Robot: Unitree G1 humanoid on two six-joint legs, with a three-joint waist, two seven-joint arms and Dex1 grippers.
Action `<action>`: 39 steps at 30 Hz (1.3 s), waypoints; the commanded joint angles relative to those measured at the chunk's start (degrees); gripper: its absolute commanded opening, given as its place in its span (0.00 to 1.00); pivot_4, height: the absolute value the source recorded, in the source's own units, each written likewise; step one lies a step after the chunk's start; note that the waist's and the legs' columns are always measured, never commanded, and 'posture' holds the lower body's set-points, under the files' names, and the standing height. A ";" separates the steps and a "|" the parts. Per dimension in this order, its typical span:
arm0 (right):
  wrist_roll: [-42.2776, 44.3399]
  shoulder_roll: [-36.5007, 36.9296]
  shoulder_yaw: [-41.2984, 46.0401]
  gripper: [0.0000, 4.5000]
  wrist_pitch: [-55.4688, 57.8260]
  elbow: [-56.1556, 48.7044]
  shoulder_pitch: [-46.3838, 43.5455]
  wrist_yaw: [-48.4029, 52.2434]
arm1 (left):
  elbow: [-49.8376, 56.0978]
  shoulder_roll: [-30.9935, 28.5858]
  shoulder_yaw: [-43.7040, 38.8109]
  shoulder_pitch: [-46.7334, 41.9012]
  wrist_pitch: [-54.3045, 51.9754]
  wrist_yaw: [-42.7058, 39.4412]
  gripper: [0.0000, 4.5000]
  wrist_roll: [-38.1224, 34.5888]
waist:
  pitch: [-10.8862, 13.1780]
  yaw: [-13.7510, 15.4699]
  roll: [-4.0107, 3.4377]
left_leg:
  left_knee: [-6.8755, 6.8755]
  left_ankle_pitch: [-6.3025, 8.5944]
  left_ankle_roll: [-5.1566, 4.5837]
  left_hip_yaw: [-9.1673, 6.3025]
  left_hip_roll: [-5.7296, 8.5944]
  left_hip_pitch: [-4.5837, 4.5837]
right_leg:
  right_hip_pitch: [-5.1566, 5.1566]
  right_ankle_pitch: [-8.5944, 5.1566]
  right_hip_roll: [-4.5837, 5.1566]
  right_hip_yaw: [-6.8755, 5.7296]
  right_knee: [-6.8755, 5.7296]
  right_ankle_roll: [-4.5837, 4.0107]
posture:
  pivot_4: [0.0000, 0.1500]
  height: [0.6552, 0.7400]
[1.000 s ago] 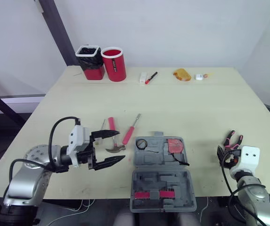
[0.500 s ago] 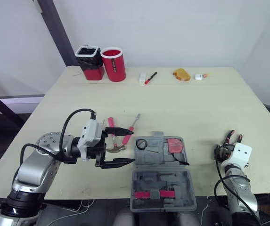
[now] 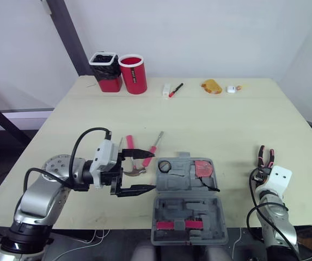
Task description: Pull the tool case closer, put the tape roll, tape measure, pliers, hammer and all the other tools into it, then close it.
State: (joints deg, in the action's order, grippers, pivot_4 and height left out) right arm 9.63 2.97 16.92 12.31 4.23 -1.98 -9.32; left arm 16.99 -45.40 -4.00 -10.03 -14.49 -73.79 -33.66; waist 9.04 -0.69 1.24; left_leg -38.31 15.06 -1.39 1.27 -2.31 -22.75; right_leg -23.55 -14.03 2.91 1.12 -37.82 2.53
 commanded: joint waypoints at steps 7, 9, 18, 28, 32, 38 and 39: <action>-0.91 2.25 -0.48 0.22 1.39 -0.63 2.05 2.18 | 1.30 0.05 -1.16 -0.02 0.63 0.25 1.00 -1.00 | 0.00 -0.02 0.00 | 0.00 0.00 0.00 0.00 0.00 0.00 | 0.00 0.00 -0.01 -0.01 0.00 -0.01 | 1.00 0.97; -1.75 3.85 -2.37 0.22 1.22 -1.68 2.91 4.89 | 1.04 -0.09 -1.50 0.20 0.73 0.22 1.00 -1.00 | 0.00 -0.06 0.00 | 0.00 0.00 0.00 0.01 0.00 0.00 | 0.00 0.00 0.00 0.00 0.01 0.00 | 1.00 0.97; -1.82 16.67 -9.22 0.22 -0.08 -10.26 6.68 23.75 | -0.75 -1.50 -3.52 2.32 1.79 -1.72 1.00 -0.88 | 0.08 -0.42 -0.13 | 0.02 0.00 0.00 0.02 -0.03 0.01 | -0.04 -0.01 -0.06 0.03 0.00 0.00 | 1.00 0.97; 4.87 34.45 -18.54 0.22 4.76 -21.30 0.96 53.26 | -4.69 -4.35 -5.61 4.01 4.38 -5.51 1.00 0.30 | 0.36 -0.11 -0.38 | -0.01 0.00 -0.01 0.07 -0.03 -0.05 | -0.06 -0.01 -0.08 -0.01 0.02 0.02 | 1.00 0.97; 3.54 38.75 -24.90 0.22 6.09 -22.19 -5.82 61.20 | -6.54 -5.34 -6.22 4.77 5.59 -6.97 1.00 1.03 | 0.42 -0.17 -0.37 | -0.01 0.00 -0.01 0.09 -0.03 -0.04 | -0.07 -0.01 -0.09 -0.01 0.02 0.02 | 1.00 0.97; 1.95 40.09 -34.22 0.22 12.93 -23.75 -16.29 68.50 | -10.71 -7.38 -7.18 5.20 8.05 -9.24 1.00 2.70 | 0.49 0.17 -0.33 | -0.01 0.00 -0.01 0.06 -0.04 -0.16 | -0.11 -0.01 -0.10 -0.20 0.03 0.01 | 1.00 0.97; 0.98 39.98 -35.39 0.22 13.54 -23.54 -17.74 68.83 | -10.90 -7.51 -7.17 5.08 8.12 -9.39 1.00 2.63 | 0.51 0.09 -0.33 | -0.01 0.00 0.00 0.05 -0.04 -0.19 | -0.10 -0.01 -0.09 -0.24 0.04 0.01 | 1.00 0.97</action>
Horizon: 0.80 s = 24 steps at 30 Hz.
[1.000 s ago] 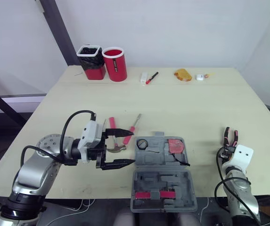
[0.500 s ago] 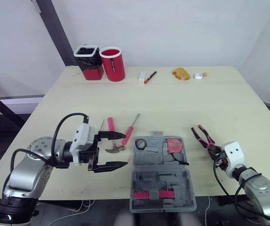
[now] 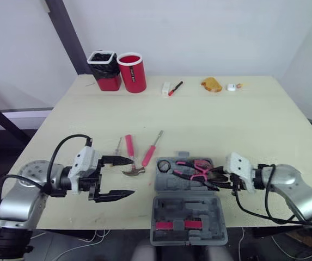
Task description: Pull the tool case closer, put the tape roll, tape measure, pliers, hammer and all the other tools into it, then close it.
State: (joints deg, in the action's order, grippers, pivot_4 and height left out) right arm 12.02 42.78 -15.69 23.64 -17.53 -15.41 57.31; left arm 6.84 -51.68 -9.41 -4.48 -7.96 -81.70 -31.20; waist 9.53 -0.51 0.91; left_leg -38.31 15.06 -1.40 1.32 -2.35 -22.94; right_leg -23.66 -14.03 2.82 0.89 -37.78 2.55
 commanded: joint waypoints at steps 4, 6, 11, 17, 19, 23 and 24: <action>-5.38 0.03 -7.62 0.22 4.22 -0.58 -9.40 3.65 | -1.06 -1.74 -1.47 -0.80 1.85 -2.20 1.00 0.23 | 0.09 -0.10 0.05 | -0.02 0.00 0.00 0.02 0.00 0.00 | -0.01 -0.01 0.01 0.03 0.00 -0.03 | 1.00 0.97; -7.16 -0.63 -9.86 0.22 4.91 0.29 -11.72 4.14 | -1.03 -1.81 -1.32 -0.91 1.87 -2.47 1.00 0.36 | 0.10 -0.11 0.07 | -0.02 0.00 0.00 0.03 0.00 0.00 | -0.01 -0.01 0.01 0.01 -0.01 -0.03 | 1.00 0.97; -11.45 -2.85 -14.11 0.22 7.00 3.45 -16.54 4.28 | -1.34 -1.81 -1.12 -1.52 1.99 -2.92 1.00 0.56 | 0.12 -0.17 0.09 | -0.02 0.00 0.00 0.03 0.00 0.00 | -0.02 0.00 0.00 0.00 -0.03 -0.02 | 1.00 0.97; -15.51 -5.15 -17.54 0.22 5.87 6.58 -19.13 4.56 | -1.93 -1.18 -1.18 -2.35 1.35 -2.60 1.00 -0.02 | 0.13 -0.19 0.10 | -0.02 0.00 0.00 0.04 0.00 0.00 | -0.02 0.10 0.01 0.00 -0.02 0.15 | 1.00 0.97; -17.26 -6.42 -18.64 0.22 4.44 7.86 -19.56 3.92 | -2.18 -1.29 -0.91 -2.58 1.35 -2.74 1.00 0.26 | 0.13 -0.21 0.09 | -0.02 0.00 0.00 0.02 0.00 0.00 | -0.02 0.10 0.00 -0.01 -0.04 0.15 | 1.00 0.97; -18.39 -8.23 -19.22 0.22 2.94 9.02 -19.16 4.02 | -2.18 -1.29 -0.79 -2.65 1.27 -2.79 1.00 0.32 | 0.13 -0.30 0.09 | -0.02 0.00 0.00 0.03 0.00 0.01 | -0.02 0.10 -0.01 0.00 -0.07 0.15 | 1.00 0.97; -18.67 -8.39 -19.19 0.22 2.57 9.32 -19.06 4.03 | -2.13 -1.28 -0.79 -2.64 1.23 -2.75 1.00 0.31 | 0.13 -0.28 0.09 | -0.02 0.00 0.00 0.03 0.00 0.01 | -0.02 0.10 -0.01 0.00 -0.07 0.15 | 1.00 0.97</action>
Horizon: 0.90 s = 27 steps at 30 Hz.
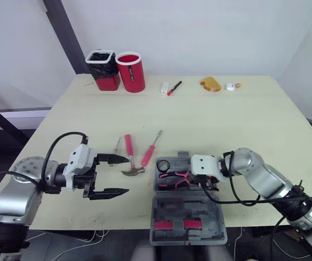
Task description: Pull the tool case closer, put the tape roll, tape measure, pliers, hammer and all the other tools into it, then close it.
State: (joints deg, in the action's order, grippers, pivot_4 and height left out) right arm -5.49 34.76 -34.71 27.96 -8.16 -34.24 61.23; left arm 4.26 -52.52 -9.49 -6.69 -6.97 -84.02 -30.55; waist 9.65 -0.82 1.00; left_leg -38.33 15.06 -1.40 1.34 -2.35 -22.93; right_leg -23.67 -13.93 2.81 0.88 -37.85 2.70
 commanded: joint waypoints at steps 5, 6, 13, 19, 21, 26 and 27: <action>-1.82 -0.76 0.71 0.22 -4.22 1.24 0.21 -0.22 | 0.83 -0.25 -0.85 -0.11 -0.09 -0.01 1.00 -0.56 | 0.00 -0.02 0.00 | 0.00 0.00 0.00 0.01 0.00 0.00 | 0.00 0.00 0.01 0.00 0.00 0.00 | 1.00 0.97; -1.73 -0.73 0.92 0.45 -4.48 1.28 0.34 -0.16 | 0.94 -0.19 -0.89 0.01 -0.19 0.06 1.00 -0.66 | 0.00 -0.01 0.00 | 0.00 0.00 0.00 0.00 0.00 0.01 | 0.00 0.00 0.00 0.00 -0.01 0.00 | 1.00 0.97; -0.04 -0.37 3.89 0.99 -4.00 0.12 1.16 -0.43 | 1.31 -0.08 -0.82 0.35 -0.32 0.22 1.00 -0.75 | 0.00 0.04 0.00 | 0.00 0.00 0.00 0.01 0.00 0.00 | 0.00 0.01 0.01 0.00 -0.01 0.01 | 1.00 0.97; 5.02 -1.93 9.18 0.94 -5.20 0.56 3.57 -0.71 | 0.96 0.08 -0.65 0.17 -0.20 0.25 1.00 -0.63 | 0.00 0.06 0.00 | 0.00 0.00 0.00 0.00 0.00 0.00 | 0.01 0.01 0.00 0.00 0.00 0.00 | 1.00 0.97; 7.15 -4.30 11.34 0.81 -6.74 2.08 4.18 -2.10 | 1.04 0.21 -0.60 0.15 -0.27 0.39 1.00 -0.65 | 0.00 0.03 0.01 | 0.00 0.00 0.00 0.00 0.00 0.00 | 0.01 0.01 0.00 -0.01 -0.01 0.00 | 1.00 0.97; 8.70 -8.40 12.85 0.25 -12.83 6.90 5.94 -3.34 | 1.50 0.57 -0.64 0.32 -0.47 0.82 1.00 -0.79 | 0.00 -0.01 0.03 | 0.00 0.00 0.00 -0.01 -0.01 0.02 | 0.01 0.01 -0.02 0.00 -0.02 0.00 | 1.00 0.97; 8.39 -8.77 12.73 0.13 -13.70 8.11 6.11 -3.64 | 1.43 0.57 -0.67 0.25 -0.47 0.81 1.00 -0.77 | 0.00 0.00 0.03 | 0.00 0.00 0.00 0.01 -0.01 0.01 | 0.01 0.01 -0.01 0.01 -0.02 0.01 | 1.00 0.97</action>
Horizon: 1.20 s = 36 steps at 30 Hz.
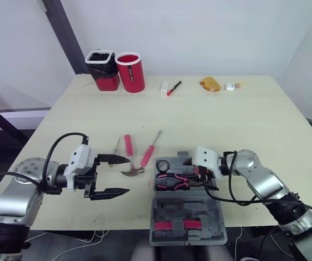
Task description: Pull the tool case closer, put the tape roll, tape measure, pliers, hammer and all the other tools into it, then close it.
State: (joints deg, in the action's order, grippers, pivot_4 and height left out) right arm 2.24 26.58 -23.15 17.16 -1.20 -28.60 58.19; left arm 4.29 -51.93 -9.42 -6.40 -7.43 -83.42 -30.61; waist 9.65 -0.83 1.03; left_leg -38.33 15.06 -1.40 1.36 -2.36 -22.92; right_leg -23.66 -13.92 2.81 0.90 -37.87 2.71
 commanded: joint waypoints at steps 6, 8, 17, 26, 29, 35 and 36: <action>-0.16 -2.60 0.28 0.02 -5.87 6.89 1.61 -1.37 | 1.51 -0.04 -0.95 0.10 -0.05 0.33 1.00 -0.71 | 0.00 0.03 0.00 | -0.01 0.00 0.00 0.01 0.00 0.00 | 0.00 0.00 0.01 0.00 0.00 0.00 | 1.00 0.97; -0.73 -3.42 -0.35 0.02 -6.64 8.88 1.99 -1.76 | 1.56 -0.05 -0.93 0.13 -0.09 0.33 1.00 -0.74 | 0.01 -0.01 -0.01 | 0.00 0.00 0.00 0.00 0.00 0.00 | 0.00 0.00 0.00 0.00 -0.01 0.00 | 1.00 0.97; -8.78 -3.48 -6.23 0.02 -5.70 18.53 4.56 -3.42 | 1.30 0.18 -1.40 0.52 0.40 0.71 1.00 -0.68 | -0.12 -0.12 0.09 | 0.00 0.00 0.00 0.01 0.00 0.17 | 0.09 0.00 -0.01 0.03 -0.05 0.00 | 1.00 0.97; -16.47 -2.42 -11.88 0.02 -3.69 23.93 4.53 -4.57 | 3.53 -0.10 -2.10 2.20 -0.63 1.76 1.00 -1.56 | -1.33 -0.09 0.20 | 0.07 0.01 0.00 0.03 -0.03 0.96 | 0.72 -0.16 0.01 0.07 0.01 -0.25 | 1.00 0.97; -16.97 -3.02 -12.22 0.02 -3.81 24.48 4.58 -5.21 | 4.22 -0.16 -2.29 2.58 -1.22 2.03 1.00 -1.77 | -1.98 0.11 0.45 | 0.16 0.01 0.01 -0.06 -0.07 1.30 | 1.03 -0.34 0.02 0.01 0.04 -0.20 | 1.00 0.97; -14.57 -4.32 -9.45 0.02 -6.62 21.79 5.38 -7.52 | 4.95 -0.15 -3.03 3.87 -1.44 2.44 1.00 -1.95 | -2.51 0.03 0.44 | 0.16 0.01 0.01 -0.14 -0.11 1.37 | 1.03 -0.31 0.04 0.10 0.03 -0.25 | 1.00 0.97; -13.22 -4.65 -8.29 0.02 -7.66 20.42 5.68 -7.78 | 4.92 -0.18 -3.29 4.01 -1.48 2.52 1.00 -2.04 | -2.51 -0.01 0.44 | 0.16 0.01 0.01 -0.13 -0.12 1.37 | 1.02 -0.31 0.04 0.10 0.02 -0.27 | 1.00 0.97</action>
State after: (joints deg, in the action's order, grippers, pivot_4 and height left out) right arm -9.06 20.94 -29.43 7.77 13.91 -26.59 50.49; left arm 7.87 -51.67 -10.85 -2.37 -8.83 -81.07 -31.68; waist 7.15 -0.84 1.47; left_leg -38.17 15.07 -1.39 1.23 -2.49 -21.54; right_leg -22.66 -14.18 2.84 1.01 -37.84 2.35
